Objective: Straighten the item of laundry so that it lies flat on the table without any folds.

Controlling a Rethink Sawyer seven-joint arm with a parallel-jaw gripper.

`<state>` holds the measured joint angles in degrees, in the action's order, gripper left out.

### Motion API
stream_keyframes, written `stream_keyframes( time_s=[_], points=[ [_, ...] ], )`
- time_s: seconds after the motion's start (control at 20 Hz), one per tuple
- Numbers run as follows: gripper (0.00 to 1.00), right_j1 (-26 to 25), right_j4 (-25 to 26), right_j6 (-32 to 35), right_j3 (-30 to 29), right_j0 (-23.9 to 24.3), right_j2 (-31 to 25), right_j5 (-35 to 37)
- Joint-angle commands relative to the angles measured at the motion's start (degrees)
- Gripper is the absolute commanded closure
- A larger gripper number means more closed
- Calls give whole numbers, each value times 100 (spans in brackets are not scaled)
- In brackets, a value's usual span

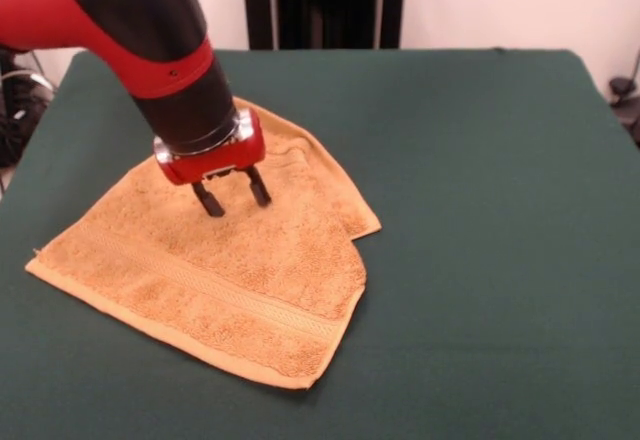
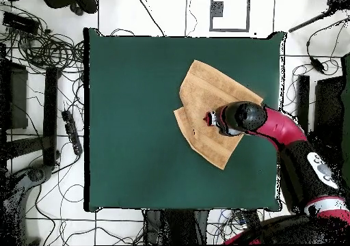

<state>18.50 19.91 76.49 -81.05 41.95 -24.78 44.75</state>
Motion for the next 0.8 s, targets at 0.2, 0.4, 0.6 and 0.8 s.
stream_keyframes(
  time_s=[0.2,0.4,0.6,0.8],
  points=[
    [0,-1908,3064,-3916,1063,919,-142,-935],
    [0,-1915,3636,-4143,1235,953,-272,-860],
    [0,-1971,3954,-4663,1347,1124,-501,-739],
    [0,-2184,3997,-6030,1438,1601,-998,-524]
  ],
)
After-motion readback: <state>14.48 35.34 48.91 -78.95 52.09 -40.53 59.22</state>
